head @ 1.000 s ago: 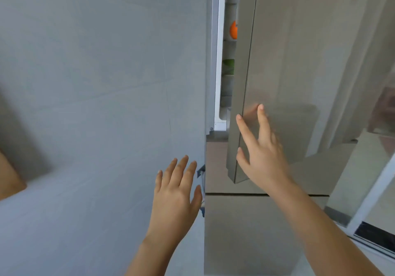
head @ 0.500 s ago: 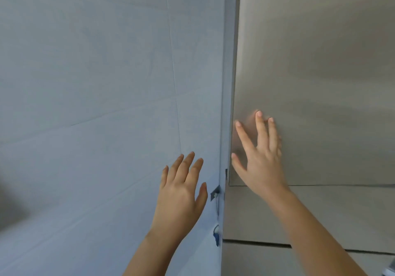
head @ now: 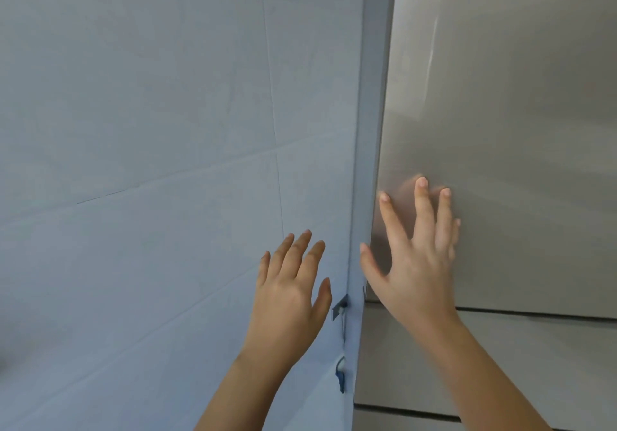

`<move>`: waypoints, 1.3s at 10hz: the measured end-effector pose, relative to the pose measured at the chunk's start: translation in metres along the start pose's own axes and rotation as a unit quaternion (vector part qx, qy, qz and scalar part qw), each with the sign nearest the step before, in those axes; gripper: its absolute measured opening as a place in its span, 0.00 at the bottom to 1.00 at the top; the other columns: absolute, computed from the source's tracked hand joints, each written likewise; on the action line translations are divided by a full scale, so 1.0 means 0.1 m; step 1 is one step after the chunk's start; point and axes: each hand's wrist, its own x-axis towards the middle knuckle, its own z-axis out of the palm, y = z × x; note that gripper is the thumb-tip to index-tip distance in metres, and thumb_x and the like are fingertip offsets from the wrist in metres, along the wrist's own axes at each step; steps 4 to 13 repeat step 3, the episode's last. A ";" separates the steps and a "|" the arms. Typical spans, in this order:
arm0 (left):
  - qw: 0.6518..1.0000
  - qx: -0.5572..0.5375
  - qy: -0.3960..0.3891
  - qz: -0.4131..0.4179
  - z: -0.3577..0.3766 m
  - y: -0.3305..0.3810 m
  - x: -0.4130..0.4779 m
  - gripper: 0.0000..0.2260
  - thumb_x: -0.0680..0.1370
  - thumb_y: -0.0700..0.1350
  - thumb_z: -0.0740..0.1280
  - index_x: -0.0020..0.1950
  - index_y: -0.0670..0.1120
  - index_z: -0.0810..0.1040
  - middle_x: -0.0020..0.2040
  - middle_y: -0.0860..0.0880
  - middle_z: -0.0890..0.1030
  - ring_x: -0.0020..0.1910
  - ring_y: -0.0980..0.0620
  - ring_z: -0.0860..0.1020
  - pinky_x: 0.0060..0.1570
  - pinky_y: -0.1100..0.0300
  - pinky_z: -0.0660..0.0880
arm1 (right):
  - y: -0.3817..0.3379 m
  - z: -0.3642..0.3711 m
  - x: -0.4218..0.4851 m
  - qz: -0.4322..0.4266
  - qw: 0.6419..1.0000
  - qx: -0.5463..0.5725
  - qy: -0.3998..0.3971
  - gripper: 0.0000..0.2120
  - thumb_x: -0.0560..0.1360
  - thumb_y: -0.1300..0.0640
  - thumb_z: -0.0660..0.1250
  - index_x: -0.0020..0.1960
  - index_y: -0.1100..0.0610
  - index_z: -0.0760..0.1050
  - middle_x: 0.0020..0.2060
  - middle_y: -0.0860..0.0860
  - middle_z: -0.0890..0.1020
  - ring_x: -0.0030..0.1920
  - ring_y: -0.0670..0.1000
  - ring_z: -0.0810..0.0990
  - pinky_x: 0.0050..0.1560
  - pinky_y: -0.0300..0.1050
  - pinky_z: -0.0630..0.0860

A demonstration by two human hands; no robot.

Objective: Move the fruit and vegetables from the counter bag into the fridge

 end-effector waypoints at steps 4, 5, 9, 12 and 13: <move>0.995 0.057 0.035 -0.069 -0.50 -0.18 -0.34 0.19 0.74 0.49 0.57 0.63 0.44 0.71 0.64 0.43 0.75 0.65 0.41 0.70 0.60 0.40 0.65 | -0.65 -0.10 -0.12 -0.114 0.986 0.119 -0.010 0.21 0.72 0.50 0.58 0.59 0.60 0.75 0.60 0.59 0.76 0.61 0.60 0.71 0.60 0.65 0.67; 0.995 0.057 0.035 -0.069 -0.50 -0.18 -0.34 0.19 0.74 0.49 0.57 0.63 0.44 0.71 0.64 0.43 0.75 0.65 0.41 0.70 0.60 0.40 0.65 | -0.65 -0.10 -0.12 -0.114 0.986 0.119 -0.010 0.21 0.72 0.50 0.58 0.59 0.60 0.75 0.60 0.59 0.76 0.61 0.60 0.71 0.60 0.65 0.67; 0.995 0.057 0.035 -0.069 -0.50 -0.18 -0.34 0.19 0.74 0.49 0.57 0.63 0.44 0.71 0.64 0.43 0.75 0.65 0.41 0.70 0.60 0.40 0.65 | -0.65 -0.10 -0.12 -0.114 0.986 0.119 -0.010 0.21 0.72 0.50 0.58 0.59 0.60 0.75 0.60 0.59 0.76 0.61 0.60 0.71 0.60 0.65 0.67; 0.995 0.057 0.035 -0.069 -0.50 -0.18 -0.34 0.19 0.74 0.49 0.57 0.63 0.44 0.71 0.64 0.43 0.75 0.65 0.41 0.70 0.60 0.40 0.65 | -0.65 -0.10 -0.12 -0.114 0.986 0.119 -0.010 0.21 0.72 0.50 0.58 0.59 0.60 0.75 0.60 0.59 0.76 0.61 0.60 0.71 0.60 0.65 0.67; 0.995 0.057 0.035 -0.069 -0.50 -0.18 -0.34 0.19 0.74 0.49 0.57 0.63 0.44 0.71 0.64 0.43 0.75 0.65 0.41 0.70 0.60 0.40 0.65 | -0.65 -0.10 -0.12 -0.114 0.986 0.119 -0.010 0.21 0.72 0.50 0.58 0.59 0.60 0.75 0.60 0.59 0.76 0.61 0.60 0.71 0.60 0.65 0.67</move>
